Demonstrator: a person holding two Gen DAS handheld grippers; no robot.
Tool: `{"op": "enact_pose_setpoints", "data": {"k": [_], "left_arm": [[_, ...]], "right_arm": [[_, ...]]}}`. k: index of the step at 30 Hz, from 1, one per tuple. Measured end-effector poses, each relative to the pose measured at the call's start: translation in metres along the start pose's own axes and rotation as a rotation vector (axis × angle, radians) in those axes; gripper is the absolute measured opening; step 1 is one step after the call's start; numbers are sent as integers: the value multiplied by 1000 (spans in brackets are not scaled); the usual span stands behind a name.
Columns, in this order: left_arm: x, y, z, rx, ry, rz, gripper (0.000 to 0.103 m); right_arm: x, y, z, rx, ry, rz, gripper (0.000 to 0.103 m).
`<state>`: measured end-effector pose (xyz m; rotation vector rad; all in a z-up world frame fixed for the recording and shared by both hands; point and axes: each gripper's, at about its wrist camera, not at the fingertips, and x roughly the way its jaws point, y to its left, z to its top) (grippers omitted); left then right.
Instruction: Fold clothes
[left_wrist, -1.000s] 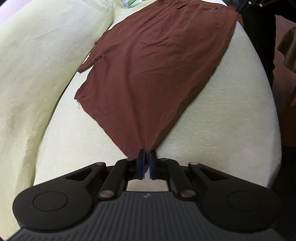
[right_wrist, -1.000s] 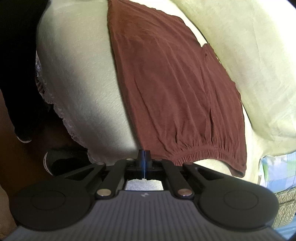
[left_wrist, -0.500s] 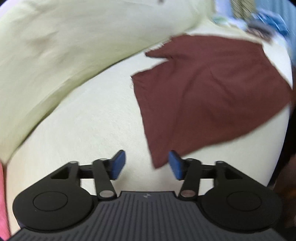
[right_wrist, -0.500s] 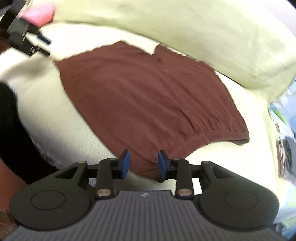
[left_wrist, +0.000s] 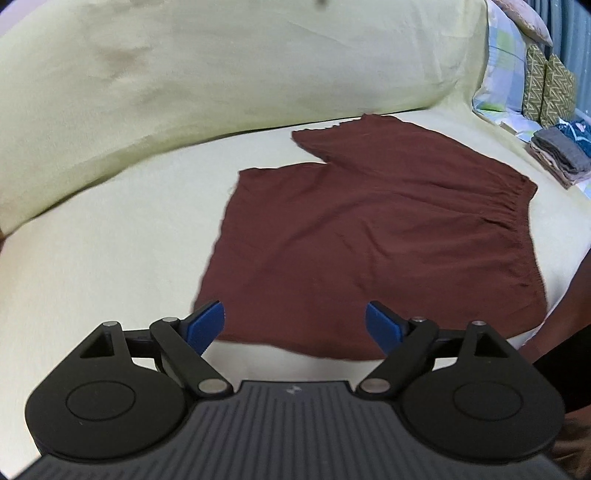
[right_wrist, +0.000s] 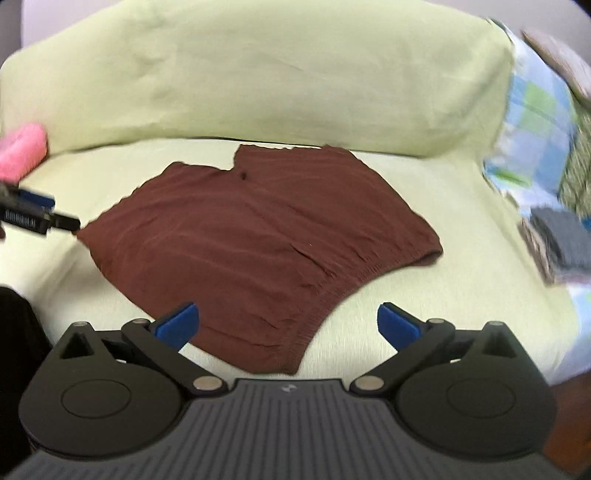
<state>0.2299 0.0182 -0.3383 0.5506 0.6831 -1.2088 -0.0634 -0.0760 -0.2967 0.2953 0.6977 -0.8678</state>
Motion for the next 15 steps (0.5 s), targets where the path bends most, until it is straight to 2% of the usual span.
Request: {"op": "enact_pose_setpoints", "data": {"k": [5, 9, 15], "left_arm": [[-2, -31, 3, 17, -6, 3, 89], [0, -55, 5, 19, -8, 11, 91], [7, -95, 9, 38, 27, -1, 92]], "right_arm": [[-9, -20, -7, 68, -17, 22, 102], [-16, -34, -10, 74, -36, 35, 102], [-31, -71, -9, 112, -87, 51, 102]]}}
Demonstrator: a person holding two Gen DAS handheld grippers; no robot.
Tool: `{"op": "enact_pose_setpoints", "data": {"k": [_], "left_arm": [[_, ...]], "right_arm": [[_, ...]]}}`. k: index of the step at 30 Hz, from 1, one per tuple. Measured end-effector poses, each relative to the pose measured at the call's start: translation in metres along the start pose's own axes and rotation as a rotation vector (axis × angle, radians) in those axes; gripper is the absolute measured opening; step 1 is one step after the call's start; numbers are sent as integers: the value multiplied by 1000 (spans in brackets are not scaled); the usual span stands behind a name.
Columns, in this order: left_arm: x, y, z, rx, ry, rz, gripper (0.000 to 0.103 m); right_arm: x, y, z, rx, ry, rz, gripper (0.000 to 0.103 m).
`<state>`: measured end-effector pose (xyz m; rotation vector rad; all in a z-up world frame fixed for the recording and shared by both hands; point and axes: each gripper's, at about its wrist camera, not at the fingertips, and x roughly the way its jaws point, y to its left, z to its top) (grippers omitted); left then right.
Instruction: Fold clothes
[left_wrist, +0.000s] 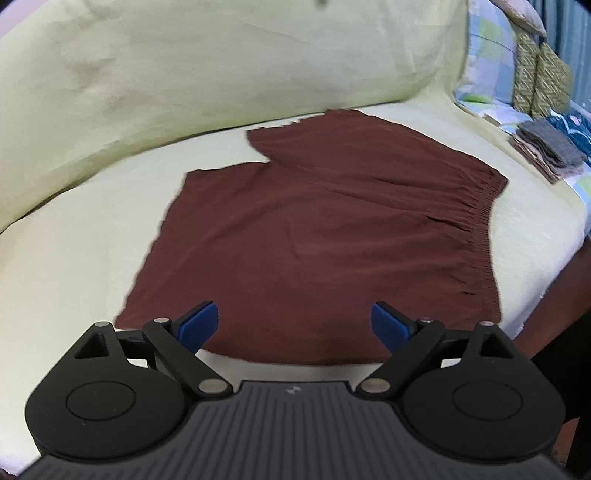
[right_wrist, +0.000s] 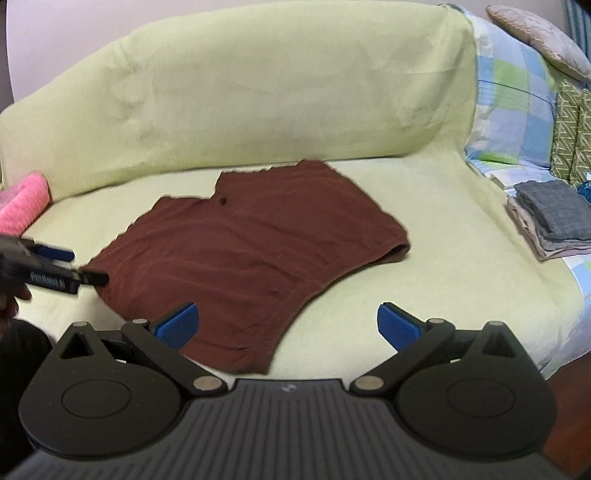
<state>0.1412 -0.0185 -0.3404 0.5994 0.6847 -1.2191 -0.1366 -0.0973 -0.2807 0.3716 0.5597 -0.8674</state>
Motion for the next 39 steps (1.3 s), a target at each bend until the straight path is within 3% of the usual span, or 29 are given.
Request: {"op": "enact_pose_setpoints", "data": {"k": [7, 13, 20, 23, 26, 32, 34, 36, 39], "left_arm": [[23, -47, 25, 115, 32, -64, 93], [67, -71, 72, 212, 22, -76, 93], [128, -80, 118, 254, 3, -101, 93], [152, -85, 141, 320, -14, -122, 93], [179, -88, 174, 390, -44, -170, 93], [230, -91, 248, 459, -106, -253, 92], [251, -91, 271, 470, -96, -259, 78], [278, -90, 296, 472, -69, -250, 73], [311, -87, 321, 461, -32, -252, 69]], "right_arm": [[12, -44, 16, 100, -37, -37, 102], [73, -73, 33, 87, -38, -53, 101], [164, -97, 54, 59, -25, -107, 72], [196, -113, 59, 48, -1, -128, 68], [222, -125, 59, 50, 39, -107, 49], [236, -139, 48, 109, 48, -99, 46], [236, -141, 44, 124, 49, -86, 40], [237, -140, 40, 119, 48, -75, 30], [235, -137, 36, 118, 35, -67, 22]]}}
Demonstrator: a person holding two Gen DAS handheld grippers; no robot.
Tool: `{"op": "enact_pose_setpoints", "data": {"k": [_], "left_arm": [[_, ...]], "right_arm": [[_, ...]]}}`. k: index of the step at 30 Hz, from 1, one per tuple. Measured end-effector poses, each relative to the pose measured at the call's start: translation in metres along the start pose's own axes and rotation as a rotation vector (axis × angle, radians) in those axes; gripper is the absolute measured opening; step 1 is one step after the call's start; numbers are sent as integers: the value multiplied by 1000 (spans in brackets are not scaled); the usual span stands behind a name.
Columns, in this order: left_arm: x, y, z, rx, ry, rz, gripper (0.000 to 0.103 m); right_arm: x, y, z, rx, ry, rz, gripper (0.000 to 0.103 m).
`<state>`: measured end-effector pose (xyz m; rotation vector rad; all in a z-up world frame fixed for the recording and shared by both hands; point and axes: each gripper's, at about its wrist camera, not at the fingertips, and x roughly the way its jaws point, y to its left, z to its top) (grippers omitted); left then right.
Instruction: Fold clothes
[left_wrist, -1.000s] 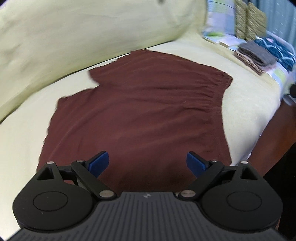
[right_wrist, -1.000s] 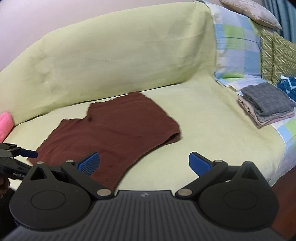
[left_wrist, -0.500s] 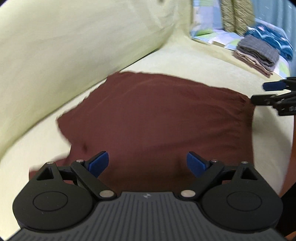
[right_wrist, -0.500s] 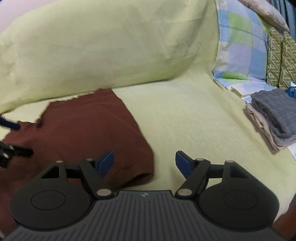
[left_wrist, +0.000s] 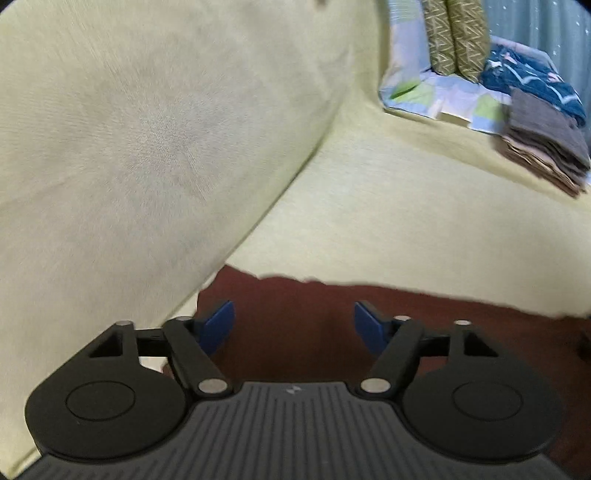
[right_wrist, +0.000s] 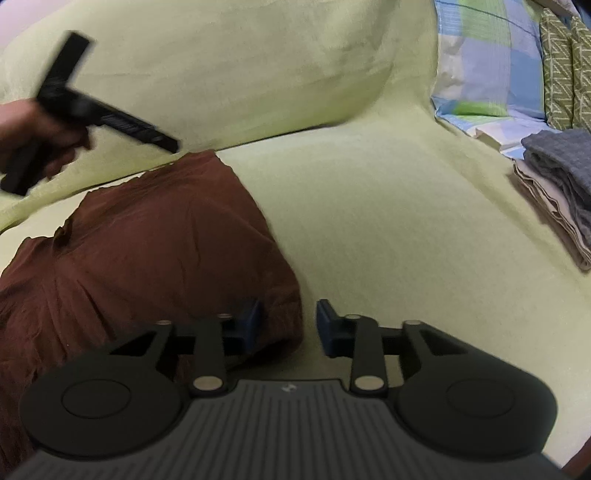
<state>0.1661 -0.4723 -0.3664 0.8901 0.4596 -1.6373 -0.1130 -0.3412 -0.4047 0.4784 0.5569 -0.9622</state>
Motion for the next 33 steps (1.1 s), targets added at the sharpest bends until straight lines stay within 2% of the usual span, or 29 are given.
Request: {"op": "enact_pose_setpoints", "data": {"k": [2, 3, 5, 6, 8, 10, 15, 22, 24, 28, 30, 31, 33], "left_arm": [[22, 13, 9, -27, 28, 0, 61], [31, 16, 12, -41, 44, -13, 52], [46, 20, 15, -44, 74, -24, 26], [58, 18, 16, -19, 100, -17, 7], [76, 14, 16, 23, 134, -13, 5], [83, 7, 14, 50, 120, -2, 0], [92, 6, 15, -1, 64, 25, 0], [89, 8, 18, -40, 30, 40, 1], [73, 3, 14, -50, 15, -7, 3], [39, -18, -2, -1, 12, -131, 12], [23, -36, -13, 47, 18, -209, 12], [20, -43, -18, 66, 29, -237, 16], [11, -66, -31, 143, 40, -257, 19]], "right_arm": [[-1, 2, -3, 17, -14, 5, 20], [-1, 2, -5, 23, -20, 1, 20], [-1, 2, -6, 30, -25, 0, 19], [-1, 2, -7, 35, -28, 1, 18], [0, -3, -7, 50, -32, 12, 17], [-1, -6, -6, 60, -41, 20, 15], [0, -10, -7, 83, -62, 30, 13], [2, -4, -15, 58, -119, -30, 12], [0, -6, -16, 68, -135, -31, 16], [-20, 5, -17, 20, -238, -34, 17], [-20, 9, -17, 9, -239, -23, 17], [-18, 12, -17, -1, -226, -14, 17], [-17, 16, -18, -22, -208, -26, 17]]}}
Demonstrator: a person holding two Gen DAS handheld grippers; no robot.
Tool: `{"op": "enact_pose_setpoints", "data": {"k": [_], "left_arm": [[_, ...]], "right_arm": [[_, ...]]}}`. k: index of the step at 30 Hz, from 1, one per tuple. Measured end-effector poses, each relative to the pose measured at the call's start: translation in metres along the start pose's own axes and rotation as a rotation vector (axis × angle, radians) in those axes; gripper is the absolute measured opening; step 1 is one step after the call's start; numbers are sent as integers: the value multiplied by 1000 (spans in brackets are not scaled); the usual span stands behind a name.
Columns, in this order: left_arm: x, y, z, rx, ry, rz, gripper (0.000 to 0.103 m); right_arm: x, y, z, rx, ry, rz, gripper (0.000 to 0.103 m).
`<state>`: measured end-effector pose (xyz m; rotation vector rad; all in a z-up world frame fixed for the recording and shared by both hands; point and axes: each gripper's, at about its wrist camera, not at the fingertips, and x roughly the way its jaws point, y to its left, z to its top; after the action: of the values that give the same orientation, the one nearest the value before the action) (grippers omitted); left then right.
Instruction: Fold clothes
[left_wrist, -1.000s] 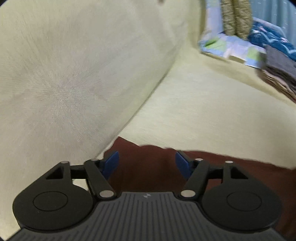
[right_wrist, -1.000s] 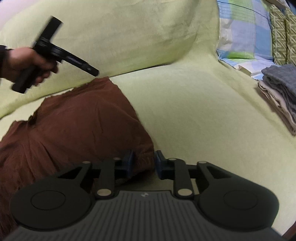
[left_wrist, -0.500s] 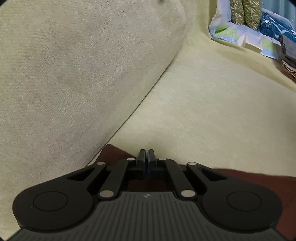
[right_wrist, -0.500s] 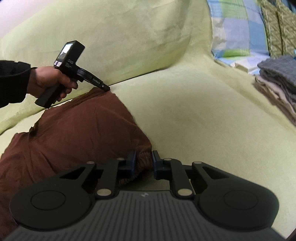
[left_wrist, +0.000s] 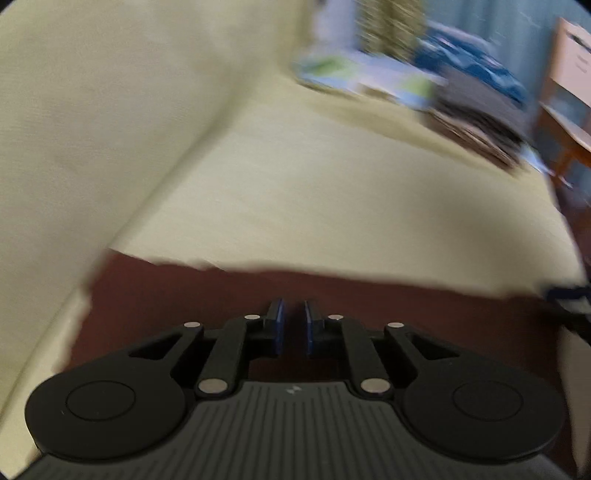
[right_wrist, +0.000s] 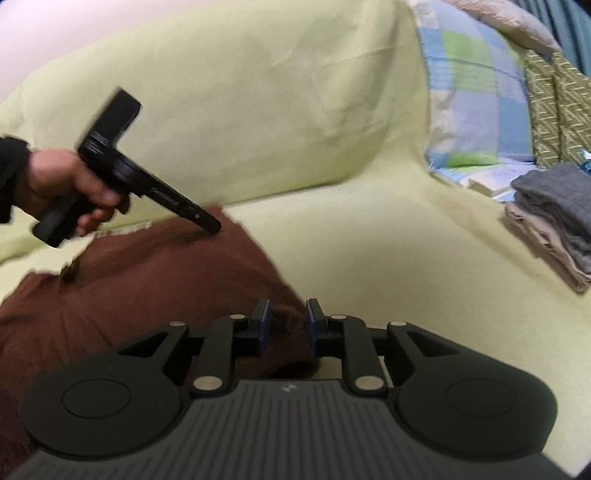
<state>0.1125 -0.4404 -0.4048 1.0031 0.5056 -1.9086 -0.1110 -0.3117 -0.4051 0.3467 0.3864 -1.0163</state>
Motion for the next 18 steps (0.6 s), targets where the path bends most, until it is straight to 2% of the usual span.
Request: {"op": "enact_pose_setpoints", "data": {"k": [3, 5, 7, 8, 9, 10, 14, 18], "left_arm": [[11, -17, -7, 45, -10, 20, 20], [14, -14, -6, 9, -22, 16, 23], [11, -10, -5, -36, -36, 22, 24], [7, -10, -3, -54, -46, 30, 25], [2, -11, -3, -64, -59, 39, 27], [-4, -10, -5, -73, -65, 40, 27], [-37, -17, -29, -86, -67, 62, 37], [-56, -15, -70, -101, -21, 148, 37]], "right_arm": [[-6, 1, 5, -32, 1, -120, 17], [-5, -6, 5, -2, 29, -163, 17], [-14, -8, 9, 17, -15, -161, 19], [-18, -6, 10, 11, -36, -147, 23], [-22, -1, 12, -2, -67, -109, 33], [-22, 6, 12, -17, -69, -63, 35], [-14, 23, 12, -28, -30, 86, 35], [-9, 37, 11, -73, 0, 147, 35]]}}
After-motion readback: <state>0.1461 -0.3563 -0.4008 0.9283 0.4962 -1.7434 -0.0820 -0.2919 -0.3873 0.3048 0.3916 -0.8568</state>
